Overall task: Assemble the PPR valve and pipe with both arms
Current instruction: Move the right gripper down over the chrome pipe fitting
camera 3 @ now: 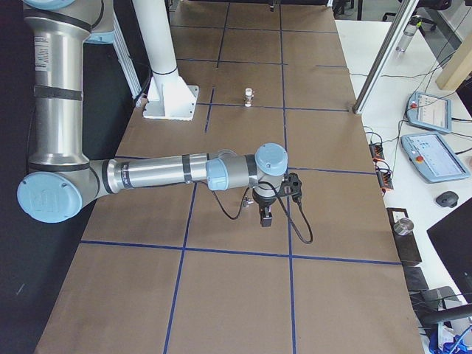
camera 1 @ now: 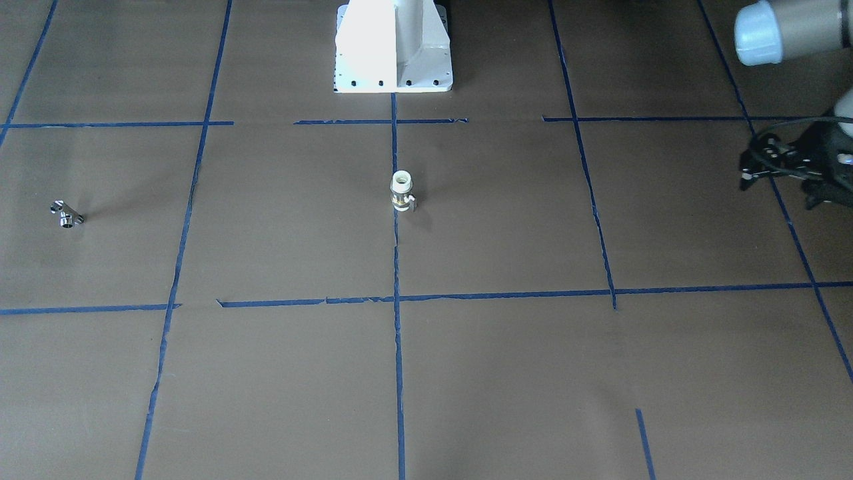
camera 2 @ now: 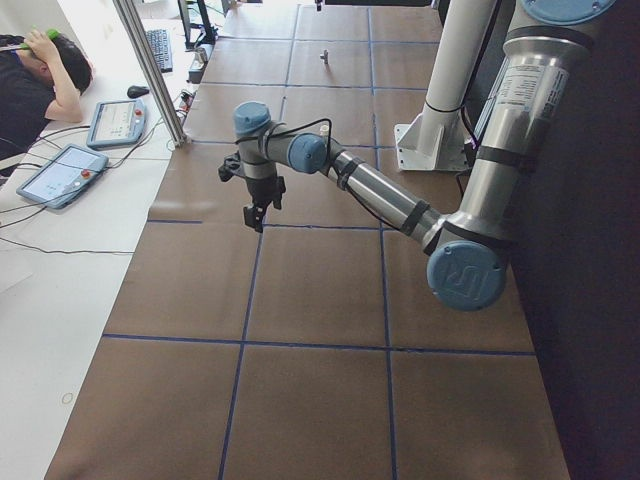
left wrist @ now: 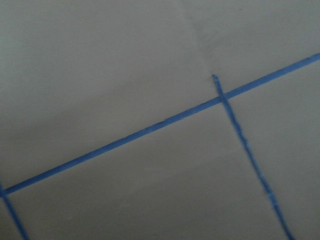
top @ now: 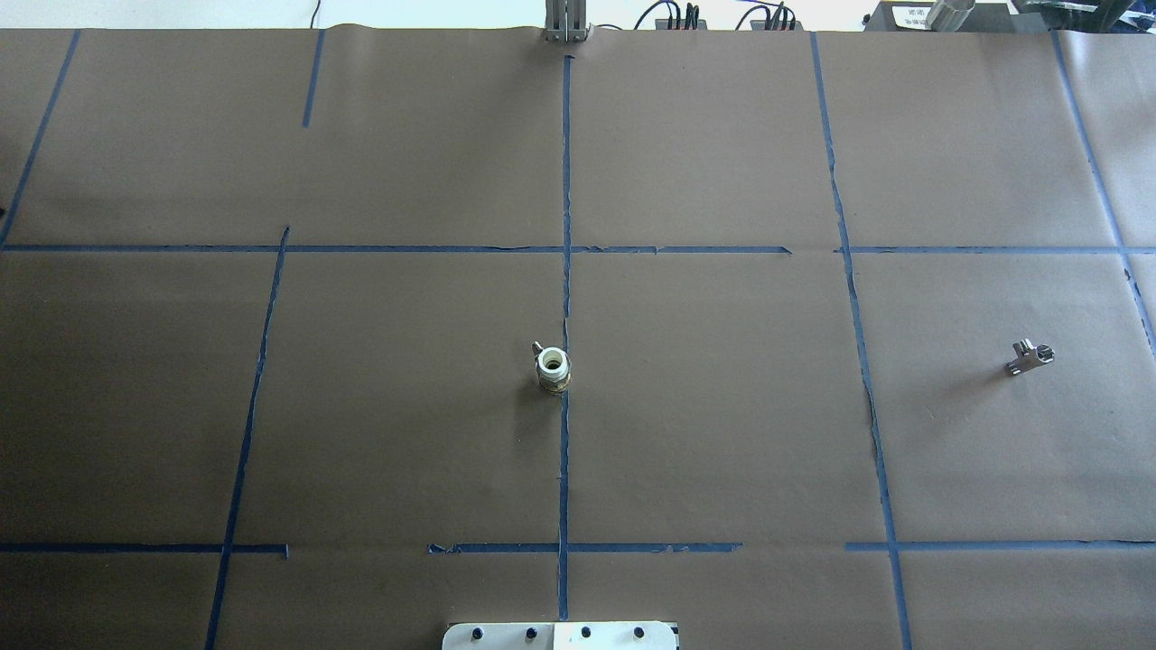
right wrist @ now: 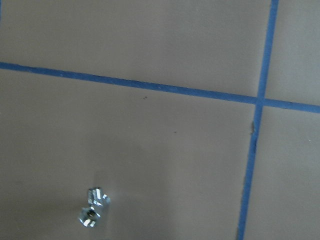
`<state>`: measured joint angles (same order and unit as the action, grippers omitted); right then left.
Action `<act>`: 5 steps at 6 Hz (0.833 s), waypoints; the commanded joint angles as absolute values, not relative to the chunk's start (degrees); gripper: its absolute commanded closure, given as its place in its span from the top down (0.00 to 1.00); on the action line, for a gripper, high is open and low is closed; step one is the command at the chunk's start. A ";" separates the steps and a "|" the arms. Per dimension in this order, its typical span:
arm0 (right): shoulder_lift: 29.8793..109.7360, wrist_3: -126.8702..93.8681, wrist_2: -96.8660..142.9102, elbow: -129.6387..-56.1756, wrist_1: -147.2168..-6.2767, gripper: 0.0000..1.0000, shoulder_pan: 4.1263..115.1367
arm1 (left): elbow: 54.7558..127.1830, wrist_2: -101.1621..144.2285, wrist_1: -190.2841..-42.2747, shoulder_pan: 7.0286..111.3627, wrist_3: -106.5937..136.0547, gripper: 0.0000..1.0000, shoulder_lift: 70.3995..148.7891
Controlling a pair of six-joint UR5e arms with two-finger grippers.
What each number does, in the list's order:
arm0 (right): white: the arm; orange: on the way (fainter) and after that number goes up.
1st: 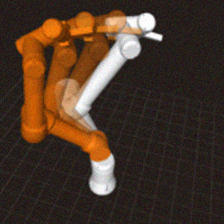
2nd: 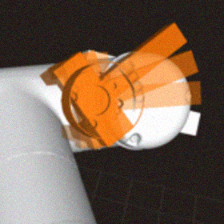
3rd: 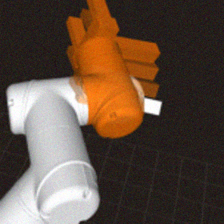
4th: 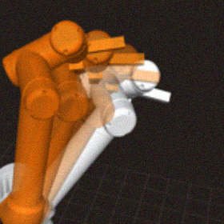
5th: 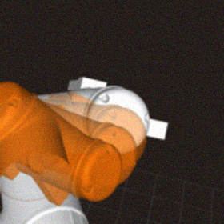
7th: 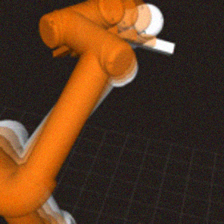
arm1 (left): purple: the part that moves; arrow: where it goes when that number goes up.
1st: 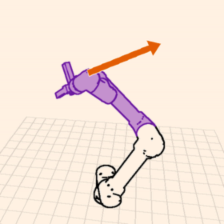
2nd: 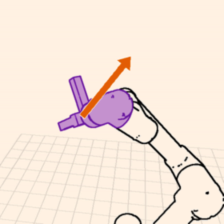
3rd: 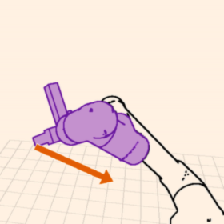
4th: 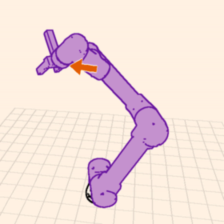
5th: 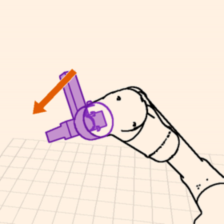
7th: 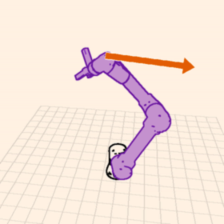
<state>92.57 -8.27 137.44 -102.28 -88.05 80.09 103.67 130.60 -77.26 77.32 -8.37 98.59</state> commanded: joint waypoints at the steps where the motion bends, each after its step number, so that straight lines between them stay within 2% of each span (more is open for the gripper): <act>1: 88.87 -26.96 136.68 -107.89 -87.98 1.00 72.03 | 96.01 131.92 -77.96 87.85 -18.53 1.00 92.05; 3: 89.21 -40.30 132.90 -114.32 -87.98 1.00 66.46 | 95.54 132.01 -82.59 91.92 -18.11 1.00 85.20; 5: 90.52 -40.60 132.54 -114.96 -87.98 1.00 65.13 | 95.19 132.01 -84.64 91.93 -14.87 1.00 83.85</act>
